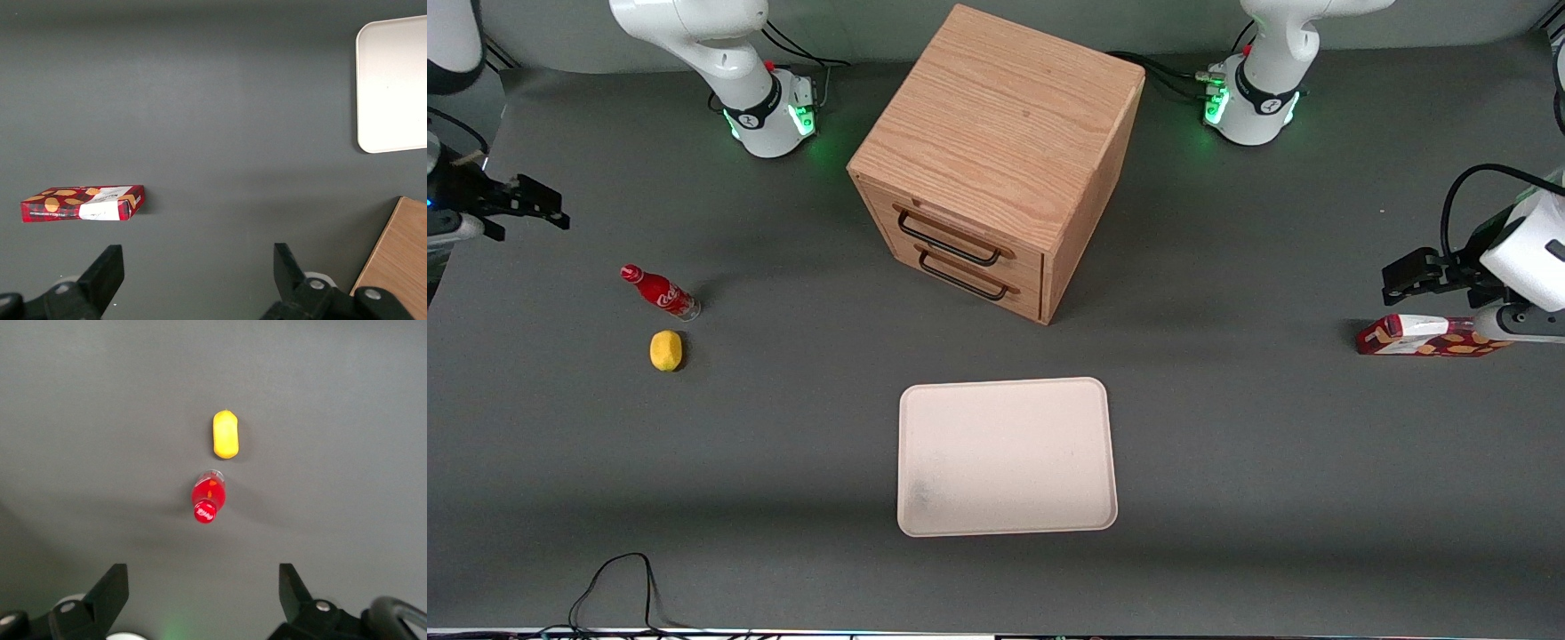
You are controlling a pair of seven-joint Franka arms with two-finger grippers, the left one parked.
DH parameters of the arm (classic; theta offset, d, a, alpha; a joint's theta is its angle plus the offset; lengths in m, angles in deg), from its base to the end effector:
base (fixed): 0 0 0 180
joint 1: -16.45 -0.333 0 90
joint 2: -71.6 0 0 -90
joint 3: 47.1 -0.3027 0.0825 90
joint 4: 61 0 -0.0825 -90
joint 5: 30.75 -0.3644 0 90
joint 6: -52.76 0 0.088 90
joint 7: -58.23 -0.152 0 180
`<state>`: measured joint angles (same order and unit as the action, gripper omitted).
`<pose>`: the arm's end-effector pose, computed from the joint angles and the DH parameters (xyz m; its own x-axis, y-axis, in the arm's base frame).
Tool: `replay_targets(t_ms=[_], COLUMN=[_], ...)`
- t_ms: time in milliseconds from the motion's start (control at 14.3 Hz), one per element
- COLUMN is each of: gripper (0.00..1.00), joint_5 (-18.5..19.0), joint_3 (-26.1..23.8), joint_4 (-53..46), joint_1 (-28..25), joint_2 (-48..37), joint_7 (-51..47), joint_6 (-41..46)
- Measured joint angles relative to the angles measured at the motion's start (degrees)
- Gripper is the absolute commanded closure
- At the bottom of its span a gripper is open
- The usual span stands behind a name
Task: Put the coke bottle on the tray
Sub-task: 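Lower the open right gripper around the bottle's cap end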
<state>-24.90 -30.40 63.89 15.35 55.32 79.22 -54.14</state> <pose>0.4301 -0.1373 0.4481 0.9895 0.1379 -0.0431 0.1380 -0.9904 0.0004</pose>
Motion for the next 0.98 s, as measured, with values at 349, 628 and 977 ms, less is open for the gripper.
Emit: replay_targets(t_ms=[349, 628, 977], gripper=[0.0, 0.0, 0.01], joint_5=[0.03, 0.03, 0.03], joint_3=[1.05, 1.05, 2.49], joint_4=[10.32, 15.44, 19.41], joint_1=[-0.08, -0.1, -0.1], joint_2=[0.81, 2.93, 3.57], joint_7=[0.11, 0.11, 0.06], joint_6=[-14.08, -22.7, -28.37])
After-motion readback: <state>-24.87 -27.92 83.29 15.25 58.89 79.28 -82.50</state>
